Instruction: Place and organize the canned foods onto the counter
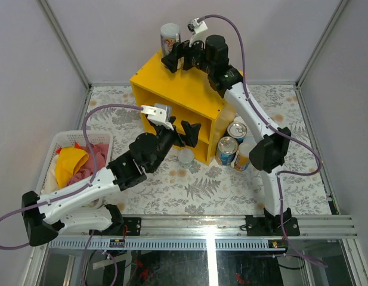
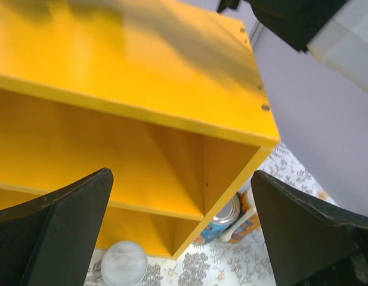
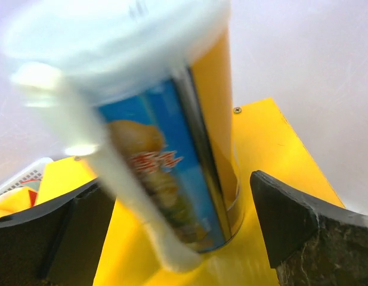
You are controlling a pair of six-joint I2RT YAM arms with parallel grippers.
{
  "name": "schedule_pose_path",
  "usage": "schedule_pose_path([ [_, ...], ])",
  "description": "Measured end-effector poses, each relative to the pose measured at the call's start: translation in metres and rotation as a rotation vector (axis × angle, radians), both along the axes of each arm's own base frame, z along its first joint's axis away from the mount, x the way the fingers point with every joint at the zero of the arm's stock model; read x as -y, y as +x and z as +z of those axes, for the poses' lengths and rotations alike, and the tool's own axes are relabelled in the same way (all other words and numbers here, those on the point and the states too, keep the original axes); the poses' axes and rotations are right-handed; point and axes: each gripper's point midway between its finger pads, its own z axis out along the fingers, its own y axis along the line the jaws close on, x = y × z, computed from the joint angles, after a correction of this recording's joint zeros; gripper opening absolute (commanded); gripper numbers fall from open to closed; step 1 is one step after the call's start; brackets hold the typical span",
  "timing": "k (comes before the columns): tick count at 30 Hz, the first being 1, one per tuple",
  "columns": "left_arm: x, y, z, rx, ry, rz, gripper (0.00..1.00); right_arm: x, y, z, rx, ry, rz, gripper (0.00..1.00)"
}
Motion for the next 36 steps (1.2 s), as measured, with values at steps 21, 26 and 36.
schedule_pose_path([
  [21,-0.017,0.040,0.105,0.108,0.025,0.162,0.94,0.075,-0.091,0.074,0.076,0.047,-0.102,0.90],
  [26,-0.045,0.084,0.098,0.075,0.043,0.266,0.82,0.106,-0.110,0.094,0.106,0.089,-0.202,0.84],
  [36,-0.059,0.158,0.086,0.022,0.063,0.318,0.82,0.143,-0.143,0.134,0.192,0.171,-0.284,0.79],
])
